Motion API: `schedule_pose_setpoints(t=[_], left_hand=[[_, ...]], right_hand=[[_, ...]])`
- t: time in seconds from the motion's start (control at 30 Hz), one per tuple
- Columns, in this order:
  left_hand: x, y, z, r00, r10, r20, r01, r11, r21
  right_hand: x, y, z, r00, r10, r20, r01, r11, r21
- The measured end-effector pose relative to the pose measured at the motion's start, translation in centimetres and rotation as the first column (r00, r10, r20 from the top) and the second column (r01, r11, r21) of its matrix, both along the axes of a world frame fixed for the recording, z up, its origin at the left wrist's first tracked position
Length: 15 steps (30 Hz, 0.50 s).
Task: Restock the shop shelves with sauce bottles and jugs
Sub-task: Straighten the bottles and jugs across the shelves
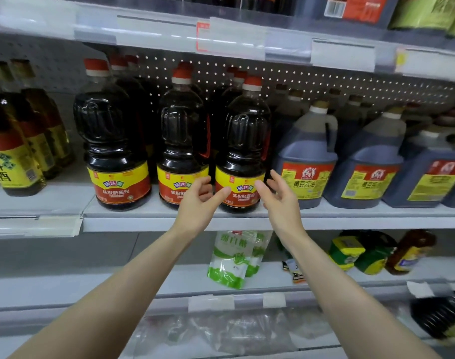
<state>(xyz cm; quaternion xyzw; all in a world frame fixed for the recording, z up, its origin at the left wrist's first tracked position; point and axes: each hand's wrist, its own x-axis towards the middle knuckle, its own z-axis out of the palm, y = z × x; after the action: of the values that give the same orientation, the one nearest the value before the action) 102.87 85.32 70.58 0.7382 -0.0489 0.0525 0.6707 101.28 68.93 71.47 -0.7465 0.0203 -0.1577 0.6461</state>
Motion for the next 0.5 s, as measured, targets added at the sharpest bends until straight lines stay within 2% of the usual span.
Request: schedule_pose_setpoints(t=[0.2, 0.5], left_hand=[[1.6, -2.7, -0.8, 0.997, -0.040, 0.060, 0.045, 0.995, -0.091], [2.7, -4.1, -2.3, 0.990, 0.041, 0.134, -0.020, 0.988, -0.153]], right_hand=[[3.1, -1.7, -1.1, 0.988, 0.157, 0.004, -0.157, 0.988, -0.001], [6.5, -2.4, -3.5, 0.956, 0.293, 0.009, -0.293, 0.956, 0.026]])
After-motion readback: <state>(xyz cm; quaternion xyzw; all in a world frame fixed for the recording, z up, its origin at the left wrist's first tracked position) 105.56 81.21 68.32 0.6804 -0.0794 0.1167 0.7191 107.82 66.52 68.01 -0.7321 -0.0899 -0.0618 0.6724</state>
